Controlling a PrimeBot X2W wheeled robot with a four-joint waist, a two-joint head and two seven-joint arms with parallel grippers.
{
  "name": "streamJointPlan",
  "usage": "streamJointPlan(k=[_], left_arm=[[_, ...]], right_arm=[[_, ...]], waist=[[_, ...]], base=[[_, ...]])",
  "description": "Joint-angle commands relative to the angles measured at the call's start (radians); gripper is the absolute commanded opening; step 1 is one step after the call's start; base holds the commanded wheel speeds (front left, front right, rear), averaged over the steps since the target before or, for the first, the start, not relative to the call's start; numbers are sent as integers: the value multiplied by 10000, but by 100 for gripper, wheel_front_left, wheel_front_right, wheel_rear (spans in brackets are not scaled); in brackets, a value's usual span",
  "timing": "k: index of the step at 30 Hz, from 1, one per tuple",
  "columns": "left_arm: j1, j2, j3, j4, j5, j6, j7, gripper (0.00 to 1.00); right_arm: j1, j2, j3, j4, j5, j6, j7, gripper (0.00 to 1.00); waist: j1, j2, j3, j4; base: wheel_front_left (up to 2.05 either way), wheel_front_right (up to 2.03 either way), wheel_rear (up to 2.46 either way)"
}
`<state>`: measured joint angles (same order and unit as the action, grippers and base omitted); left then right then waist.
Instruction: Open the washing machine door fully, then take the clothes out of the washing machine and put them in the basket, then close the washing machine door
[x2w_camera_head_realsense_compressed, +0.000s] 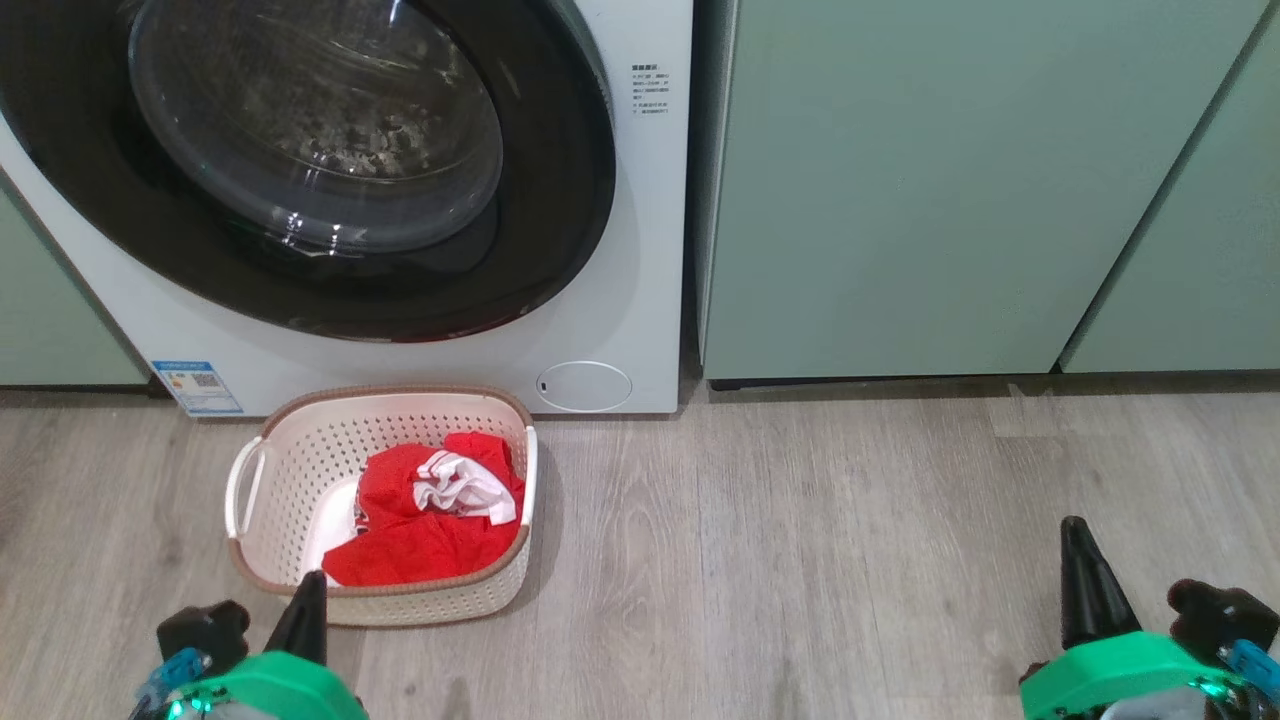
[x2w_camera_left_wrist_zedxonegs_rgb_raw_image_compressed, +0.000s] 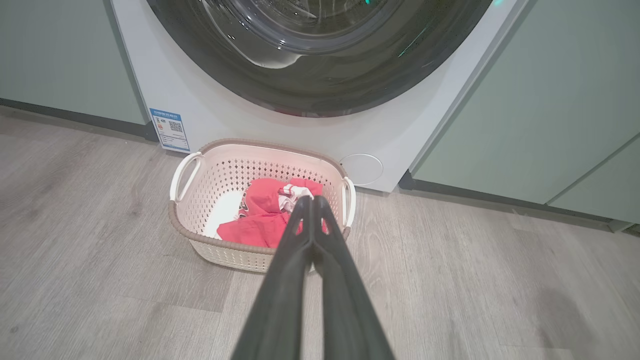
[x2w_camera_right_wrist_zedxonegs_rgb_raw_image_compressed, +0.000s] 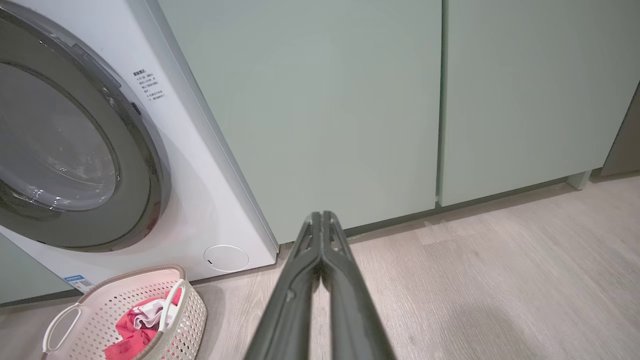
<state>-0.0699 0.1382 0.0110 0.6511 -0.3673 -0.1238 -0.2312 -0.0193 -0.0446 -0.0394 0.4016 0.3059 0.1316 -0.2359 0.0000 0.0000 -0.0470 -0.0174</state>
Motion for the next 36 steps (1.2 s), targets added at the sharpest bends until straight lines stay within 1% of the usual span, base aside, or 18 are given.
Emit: streamJointPlan(k=[1,20,36], left_arm=[[-540,111,98,-377,-268,-5,48,0],[-491,-59,234,-1033,-2354,-16,607,0],[-473,-186,356,-1502,-3910,-24,1045,0]], right_arm=[[-375,-38,-54,-347,292,-1,66,0],[-449,-41,-160,-573,2476,-2,640,0],[-516,-43,-251,-728,4107,-3,1082,0]], waist=[[0,0,6,2],[0,0,91,32],[0,0,155,54]], base=[[0,0,0],[0,0,0],[0,0,0]])
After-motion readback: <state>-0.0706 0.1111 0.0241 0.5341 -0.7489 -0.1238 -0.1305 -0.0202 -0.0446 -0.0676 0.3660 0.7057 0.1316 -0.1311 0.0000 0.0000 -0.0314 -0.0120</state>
